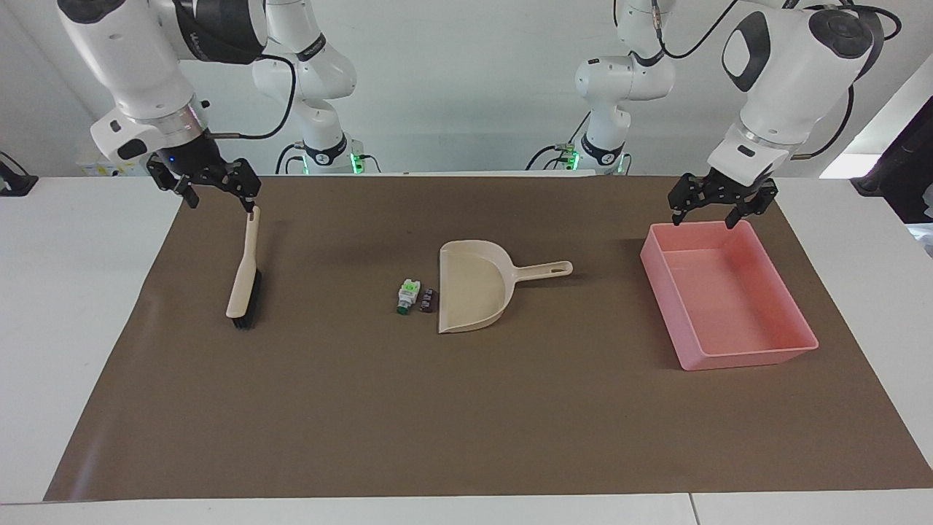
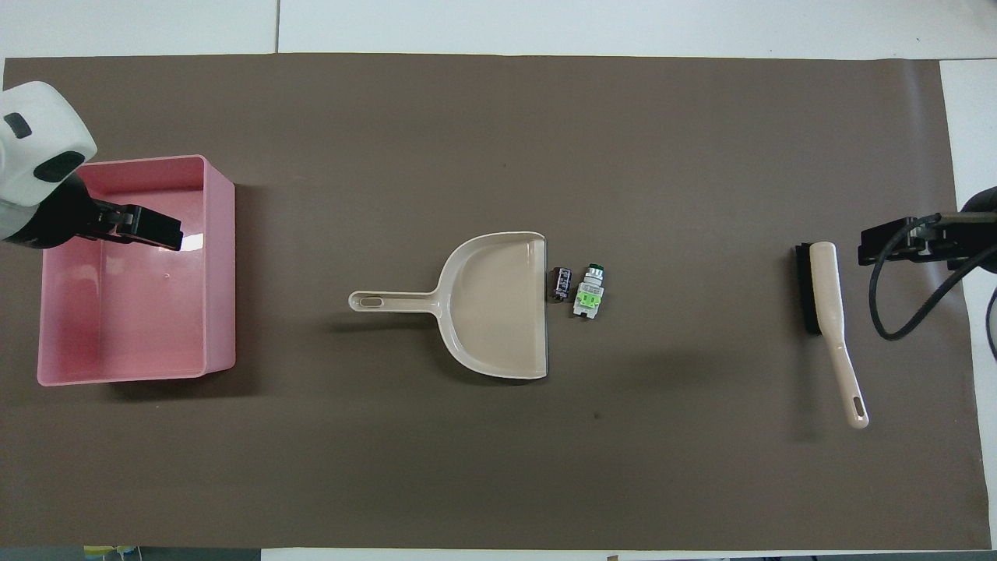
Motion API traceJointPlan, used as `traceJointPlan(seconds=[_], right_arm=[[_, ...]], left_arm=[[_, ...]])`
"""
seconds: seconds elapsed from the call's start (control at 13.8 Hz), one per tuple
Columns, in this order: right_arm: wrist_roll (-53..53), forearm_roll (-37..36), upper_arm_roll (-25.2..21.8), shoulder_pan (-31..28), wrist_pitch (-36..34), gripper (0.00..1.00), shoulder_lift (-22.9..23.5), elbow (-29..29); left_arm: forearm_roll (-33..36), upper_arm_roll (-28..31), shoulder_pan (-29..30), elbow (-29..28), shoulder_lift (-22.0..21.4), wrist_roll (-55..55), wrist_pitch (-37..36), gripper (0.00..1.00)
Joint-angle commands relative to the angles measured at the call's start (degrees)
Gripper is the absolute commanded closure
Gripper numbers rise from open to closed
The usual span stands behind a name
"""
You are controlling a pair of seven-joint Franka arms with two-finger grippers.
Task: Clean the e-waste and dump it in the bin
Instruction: 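Reach the left gripper to the beige dustpan handle and grasp it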
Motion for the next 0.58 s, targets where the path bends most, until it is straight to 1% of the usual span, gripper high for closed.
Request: traceJointPlan(seconds=[0.0,0.07,0.15,0.22,0.36,0.51], right_arm=[[-3.62,0.36,0.10,-2.55,8.69,0.00,-7.78,-15.88],[-5.11,0.36,0.10,-3.77,10.80,0.00,-8.93,-19.32],[-6.95,0.36,0.10,-5.26,11.96,0.00,-9.11,-21.96],[-8.54,0.36,0.10,-7.37,12.93,0.00,-8.59,-23.99],[-10.13,0.36,0.10,-9.31,15.64,0.00,-7.01,-27.77],[-11.19,0.36,0.10,-9.85,21.08,0.00,-7.09,-33.04]], left_arm=[[-0.14,0.36,-1.63,-0.77,-0.18,9.36,1.78,0.00],[-0.14,0.36,-2.77,-1.03,-0.18,13.57,3.00,0.00],[-0.14,0.27,-3.56,-1.38,-0.27,17.53,4.40,0.00],[-0.14,0.36,-5.57,-2.60,-0.35,20.96,5.20,0.00],[-0.14,0.36,-8.83,-3.93,0.00,29.66,6.87,0.00],[-0.06,0.36,-12.35,-5.86,0.43,38.18,8.01,0.00]])
